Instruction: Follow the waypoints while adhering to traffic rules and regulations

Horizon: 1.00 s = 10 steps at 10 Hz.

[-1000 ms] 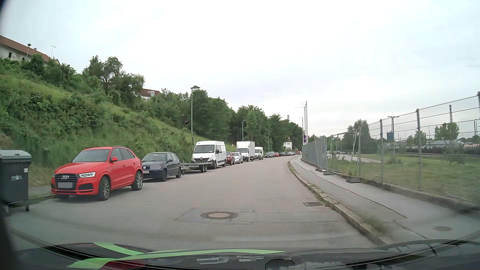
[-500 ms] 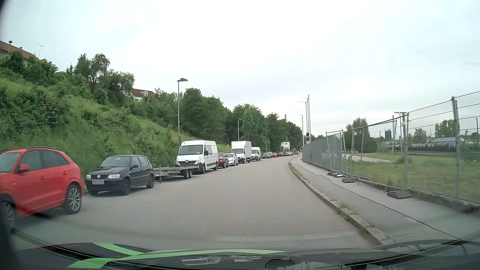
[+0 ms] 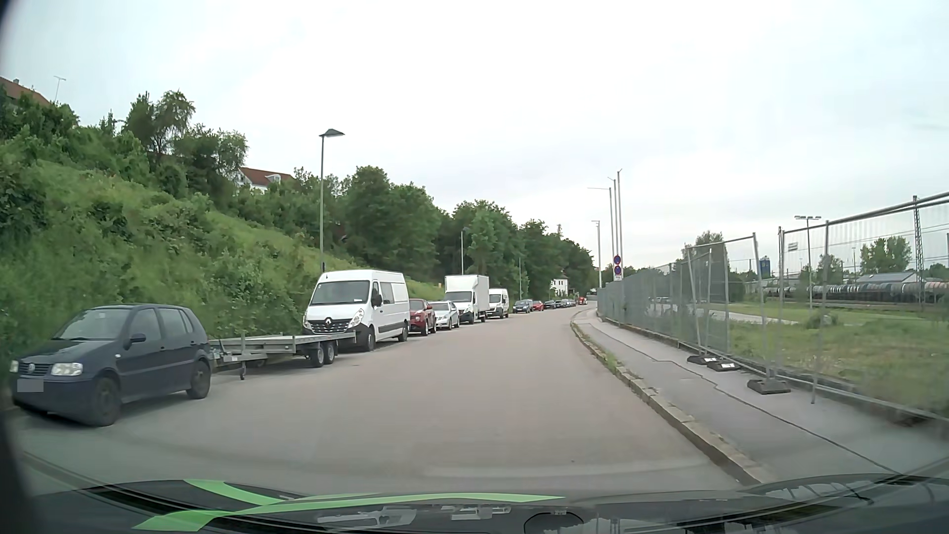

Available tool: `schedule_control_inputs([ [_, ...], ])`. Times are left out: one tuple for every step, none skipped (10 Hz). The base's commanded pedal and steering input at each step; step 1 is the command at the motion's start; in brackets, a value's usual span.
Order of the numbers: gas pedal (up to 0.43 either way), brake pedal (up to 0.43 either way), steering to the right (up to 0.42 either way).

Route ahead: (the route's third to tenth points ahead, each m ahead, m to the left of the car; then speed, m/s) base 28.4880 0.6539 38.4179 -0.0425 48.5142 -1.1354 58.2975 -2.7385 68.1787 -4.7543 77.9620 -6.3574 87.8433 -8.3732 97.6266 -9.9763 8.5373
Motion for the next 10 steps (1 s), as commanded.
schedule_control_inputs([
  [0.079,0.000,0.009],
  [0.079,0.000,0.009],
  [0.079,0.000,0.009],
  [0.067,0.000,0.008],
  [0.059,0.000,0.008],
  [0.028,0.000,0.008],
  [0.028,0.000,0.009],
  [0.028,0.000,0.008],
  [0.028,0.000,0.009],
  [0.028,0.000,0.008],
])
